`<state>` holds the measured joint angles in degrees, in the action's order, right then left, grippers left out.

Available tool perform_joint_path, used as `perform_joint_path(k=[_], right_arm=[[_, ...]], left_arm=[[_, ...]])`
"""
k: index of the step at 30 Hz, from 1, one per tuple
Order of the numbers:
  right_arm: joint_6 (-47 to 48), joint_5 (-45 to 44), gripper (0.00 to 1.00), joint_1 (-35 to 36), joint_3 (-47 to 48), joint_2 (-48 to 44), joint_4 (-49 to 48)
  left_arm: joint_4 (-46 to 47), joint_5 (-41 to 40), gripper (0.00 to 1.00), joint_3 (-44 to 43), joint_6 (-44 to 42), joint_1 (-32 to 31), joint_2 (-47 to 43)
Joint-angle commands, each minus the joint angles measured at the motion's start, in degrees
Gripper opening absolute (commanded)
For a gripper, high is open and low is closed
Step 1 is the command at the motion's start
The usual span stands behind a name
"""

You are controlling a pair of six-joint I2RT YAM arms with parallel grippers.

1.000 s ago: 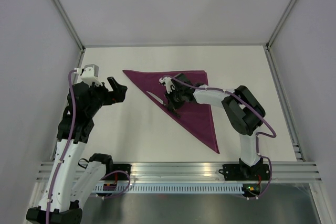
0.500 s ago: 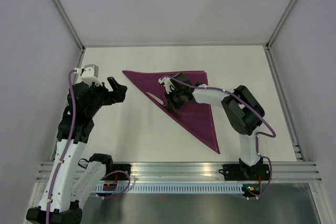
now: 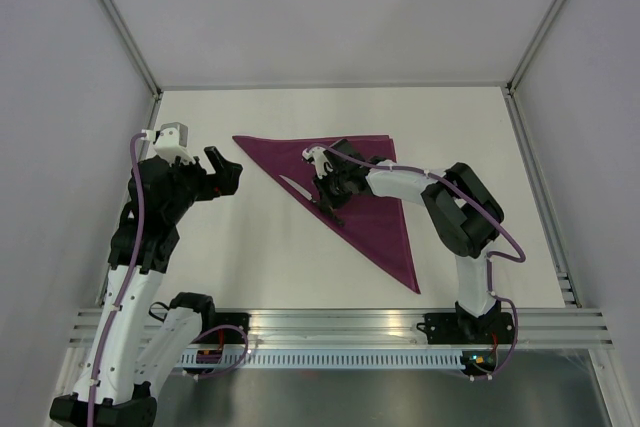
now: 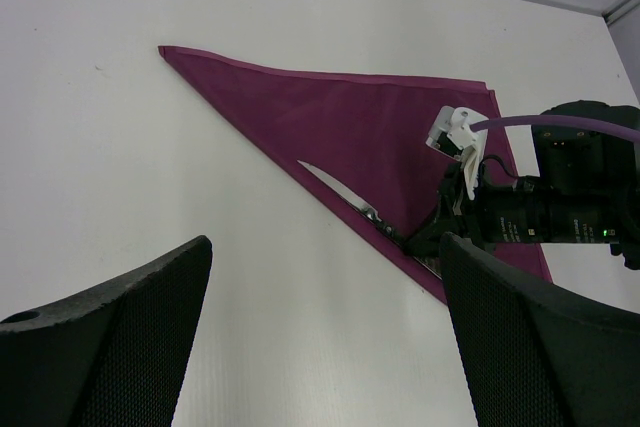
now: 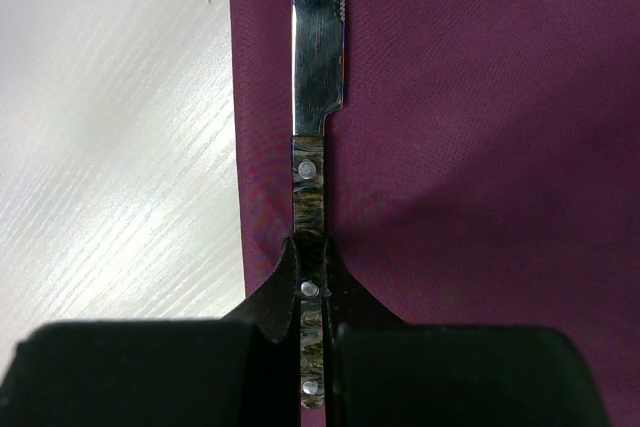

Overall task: Fold the napkin, place the utensils inside, and roll it up
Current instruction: Place the knife on the napkin.

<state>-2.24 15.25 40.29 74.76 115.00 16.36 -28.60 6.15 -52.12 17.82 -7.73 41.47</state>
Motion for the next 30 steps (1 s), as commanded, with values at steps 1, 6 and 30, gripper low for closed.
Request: perform_joint_path(k=[1,6,30], right_arm=[[-1.1,-2.24,0.0,0.4,-1.29,1.28,8.07],[-1.28,-2.15,0.01,0.4,-1.72,0.49,8.16],[-1.54,-1.1,0.0,-0.83,-0.32,-2.5,11.94]], left_arm=[[1.0,0.44,0.98,-0.44,-1.48,0.26,-0.34],[1.0,0.44,0.98,-0.53,-1.48,0.34,-0.25],[1.09,0.35,0.98,-0.53,-1.39,0.26,-0.16]])
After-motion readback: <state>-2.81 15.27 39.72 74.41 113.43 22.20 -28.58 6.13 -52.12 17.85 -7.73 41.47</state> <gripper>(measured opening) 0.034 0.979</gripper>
